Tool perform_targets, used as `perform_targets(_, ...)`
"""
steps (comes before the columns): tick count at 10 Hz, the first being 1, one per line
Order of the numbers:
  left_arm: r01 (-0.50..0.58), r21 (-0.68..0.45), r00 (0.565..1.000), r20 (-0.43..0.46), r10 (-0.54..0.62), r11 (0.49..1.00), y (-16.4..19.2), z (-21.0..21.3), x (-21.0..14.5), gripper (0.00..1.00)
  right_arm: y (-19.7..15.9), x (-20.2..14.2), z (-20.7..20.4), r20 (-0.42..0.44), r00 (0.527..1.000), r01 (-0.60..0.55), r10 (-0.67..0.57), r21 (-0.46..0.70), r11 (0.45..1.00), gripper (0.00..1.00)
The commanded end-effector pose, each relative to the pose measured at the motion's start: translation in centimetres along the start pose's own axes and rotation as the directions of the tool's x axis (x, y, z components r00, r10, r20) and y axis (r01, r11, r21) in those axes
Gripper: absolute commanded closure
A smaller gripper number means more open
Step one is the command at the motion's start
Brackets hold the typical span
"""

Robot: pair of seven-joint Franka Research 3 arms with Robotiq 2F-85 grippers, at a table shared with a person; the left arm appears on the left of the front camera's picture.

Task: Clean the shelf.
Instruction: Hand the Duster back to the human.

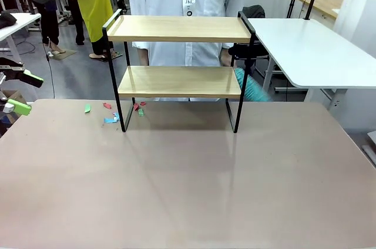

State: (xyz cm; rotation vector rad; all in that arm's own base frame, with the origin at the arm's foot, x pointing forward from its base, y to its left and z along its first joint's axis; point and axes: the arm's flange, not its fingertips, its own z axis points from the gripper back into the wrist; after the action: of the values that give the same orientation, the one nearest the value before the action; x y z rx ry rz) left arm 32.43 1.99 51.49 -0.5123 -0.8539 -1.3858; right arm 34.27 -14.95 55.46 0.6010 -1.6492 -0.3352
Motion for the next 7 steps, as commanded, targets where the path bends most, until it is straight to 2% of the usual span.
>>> perform_targets(1,0.017,0.000,0.999,0.029,-0.017,1.000,0.15,-0.03,0.03,0.00,-0.03,-0.01,0.15,0.003,1.000,0.004,-0.004,-0.003,1.000,0.00)
perform_targets(7,0.017,0.000,0.999,0.029,-0.017,1.000,0.15,-0.03,0.03,0.00,-0.03,-0.01,0.15,0.003,1.000,0.004,-0.004,-0.003,1.000,0.00)
